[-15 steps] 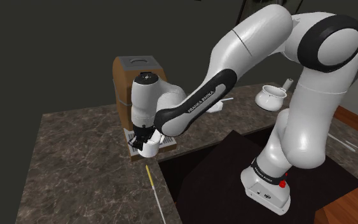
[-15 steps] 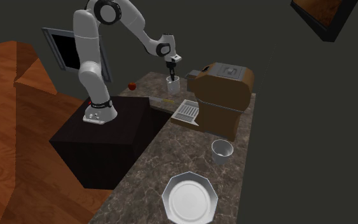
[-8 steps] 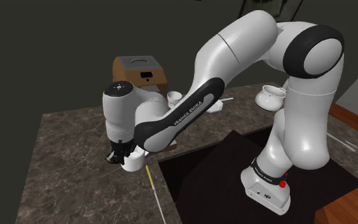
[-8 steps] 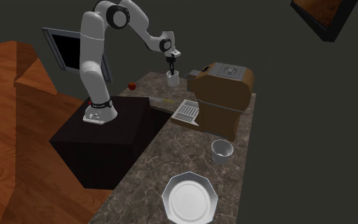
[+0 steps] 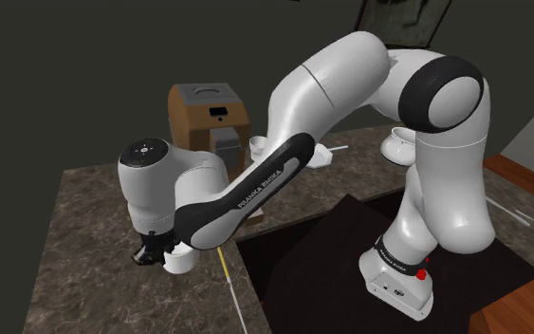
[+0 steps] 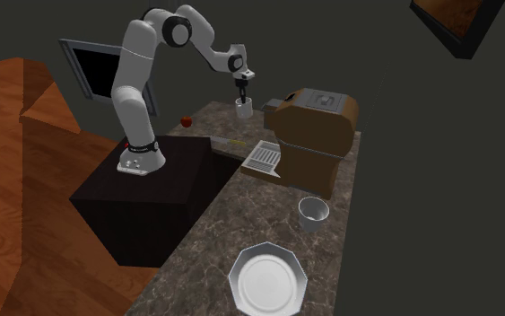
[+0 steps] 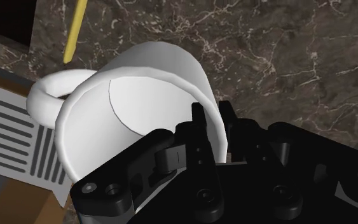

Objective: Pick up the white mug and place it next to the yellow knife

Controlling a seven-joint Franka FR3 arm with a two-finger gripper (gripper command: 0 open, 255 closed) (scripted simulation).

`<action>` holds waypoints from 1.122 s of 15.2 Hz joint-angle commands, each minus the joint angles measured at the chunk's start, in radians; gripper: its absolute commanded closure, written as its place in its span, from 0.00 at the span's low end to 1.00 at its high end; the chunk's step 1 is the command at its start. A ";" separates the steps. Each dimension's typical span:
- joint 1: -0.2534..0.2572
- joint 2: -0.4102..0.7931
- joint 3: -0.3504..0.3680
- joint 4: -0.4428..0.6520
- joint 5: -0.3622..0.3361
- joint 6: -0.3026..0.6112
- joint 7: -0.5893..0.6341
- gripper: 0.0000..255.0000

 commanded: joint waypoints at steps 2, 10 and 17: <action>0.007 0.030 -0.008 0.000 -0.014 0.030 0.012 1.00; 0.024 0.106 -0.032 0.001 -0.046 0.102 0.037 1.00; 0.040 0.178 -0.055 0.014 -0.073 0.161 0.058 1.00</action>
